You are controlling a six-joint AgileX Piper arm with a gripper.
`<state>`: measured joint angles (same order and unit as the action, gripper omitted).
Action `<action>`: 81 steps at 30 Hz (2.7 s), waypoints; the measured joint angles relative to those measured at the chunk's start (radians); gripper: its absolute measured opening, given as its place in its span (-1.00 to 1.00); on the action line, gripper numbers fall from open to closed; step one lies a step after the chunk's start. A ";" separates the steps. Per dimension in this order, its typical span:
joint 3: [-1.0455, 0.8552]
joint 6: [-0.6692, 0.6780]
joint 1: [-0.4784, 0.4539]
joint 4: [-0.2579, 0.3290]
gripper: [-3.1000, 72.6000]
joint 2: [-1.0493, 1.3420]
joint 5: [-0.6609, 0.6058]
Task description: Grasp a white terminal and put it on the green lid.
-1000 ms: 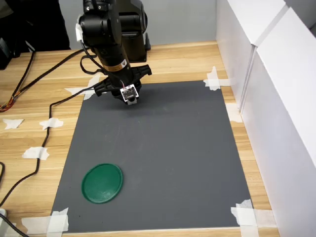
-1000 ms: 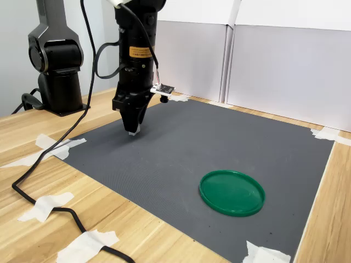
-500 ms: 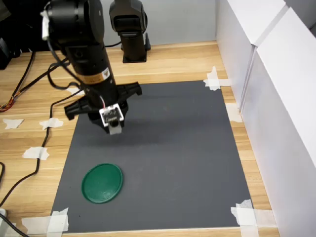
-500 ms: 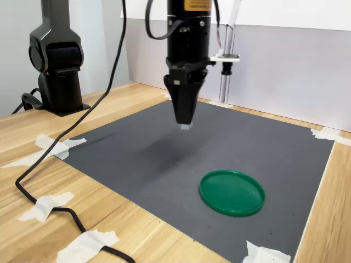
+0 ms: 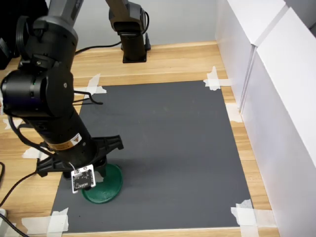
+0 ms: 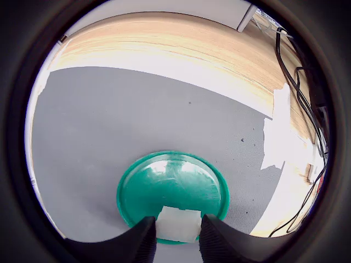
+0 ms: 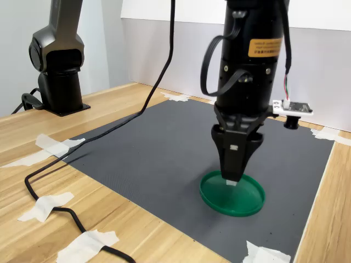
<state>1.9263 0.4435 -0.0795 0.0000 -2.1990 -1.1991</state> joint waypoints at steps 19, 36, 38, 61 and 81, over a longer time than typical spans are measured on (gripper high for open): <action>0.006 0.024 -0.005 0.023 0.06 -0.031 -0.014; -0.264 -0.105 -0.009 -0.056 0.74 0.222 0.130; -0.367 -0.123 -0.009 -0.046 0.47 0.309 0.194; -1.628 -0.427 -0.009 0.000 -0.96 1.631 1.392; -1.838 -0.427 -0.009 -0.029 -0.96 1.899 1.270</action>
<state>0.0881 0.0165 -0.0887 -0.0290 -0.3004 0.0710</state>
